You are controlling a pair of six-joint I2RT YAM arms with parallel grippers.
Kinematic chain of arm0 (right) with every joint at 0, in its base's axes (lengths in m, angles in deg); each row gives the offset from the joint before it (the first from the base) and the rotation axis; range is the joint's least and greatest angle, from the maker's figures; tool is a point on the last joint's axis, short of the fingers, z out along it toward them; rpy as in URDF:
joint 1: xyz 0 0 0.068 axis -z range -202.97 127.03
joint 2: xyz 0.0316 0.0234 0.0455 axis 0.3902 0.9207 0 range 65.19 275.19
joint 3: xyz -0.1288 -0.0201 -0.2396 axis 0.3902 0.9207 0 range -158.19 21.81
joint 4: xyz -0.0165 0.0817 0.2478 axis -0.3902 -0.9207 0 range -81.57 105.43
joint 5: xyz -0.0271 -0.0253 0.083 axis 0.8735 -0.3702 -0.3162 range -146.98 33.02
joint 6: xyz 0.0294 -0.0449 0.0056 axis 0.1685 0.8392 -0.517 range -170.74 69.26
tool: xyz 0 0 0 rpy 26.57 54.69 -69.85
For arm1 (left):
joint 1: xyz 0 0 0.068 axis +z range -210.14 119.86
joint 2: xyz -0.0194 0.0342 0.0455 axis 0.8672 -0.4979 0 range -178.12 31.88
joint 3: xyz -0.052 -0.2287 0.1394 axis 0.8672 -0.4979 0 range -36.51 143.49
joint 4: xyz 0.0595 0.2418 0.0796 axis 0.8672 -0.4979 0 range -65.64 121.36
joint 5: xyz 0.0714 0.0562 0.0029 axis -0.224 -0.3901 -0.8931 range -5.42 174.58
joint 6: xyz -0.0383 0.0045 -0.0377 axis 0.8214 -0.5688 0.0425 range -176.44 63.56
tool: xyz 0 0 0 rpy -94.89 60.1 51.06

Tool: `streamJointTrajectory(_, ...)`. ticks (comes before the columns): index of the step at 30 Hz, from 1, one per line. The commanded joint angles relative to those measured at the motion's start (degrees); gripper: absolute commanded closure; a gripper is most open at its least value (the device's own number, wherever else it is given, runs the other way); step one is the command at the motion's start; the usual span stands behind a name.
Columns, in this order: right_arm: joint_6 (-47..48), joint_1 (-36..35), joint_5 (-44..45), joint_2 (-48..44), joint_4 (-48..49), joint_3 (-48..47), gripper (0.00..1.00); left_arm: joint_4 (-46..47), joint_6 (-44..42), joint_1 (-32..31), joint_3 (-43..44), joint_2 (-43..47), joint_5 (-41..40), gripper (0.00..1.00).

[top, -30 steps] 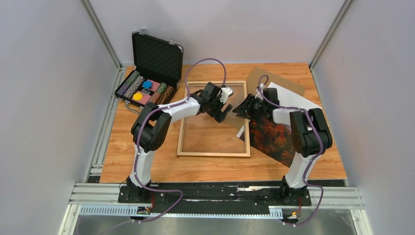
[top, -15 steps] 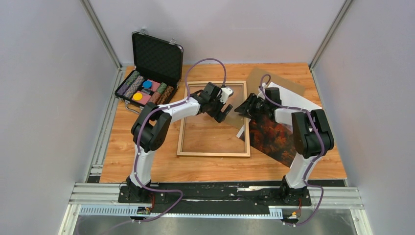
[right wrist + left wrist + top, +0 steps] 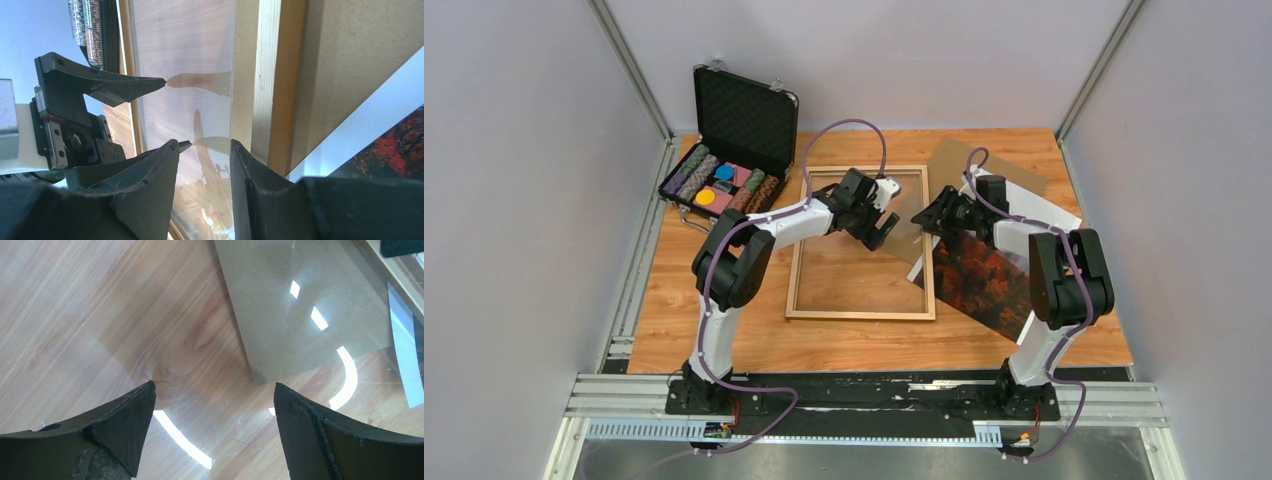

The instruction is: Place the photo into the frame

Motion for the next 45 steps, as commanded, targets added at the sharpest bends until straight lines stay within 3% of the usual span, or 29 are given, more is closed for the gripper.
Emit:
streamJointTrajectory(1,1.16,0.96,0.15,-3.38,1.31,-0.45,0.59,0.28,-0.09,-0.24,-0.50,-1.37,0.16,0.05)
streamJointTrajectory(22,3.53,2.13,2.93,-7.20,1.21,0.76,0.59,-0.10,0.40,-0.23,-0.43,-0.87,1.07,0.05)
streamJointTrajectory(37,5.38,3.36,5.67,-7.62,1.21,-1.02,0.59,-0.80,-0.54,-1.60,-1.23,1.17,11.61,0.05)
streamJointTrajectory(45,8.57,3.36,6.17,-7.35,0.96,-1.16,0.58,0.64,0.28,-1.87,-2.36,4.44,10.86,0.04)
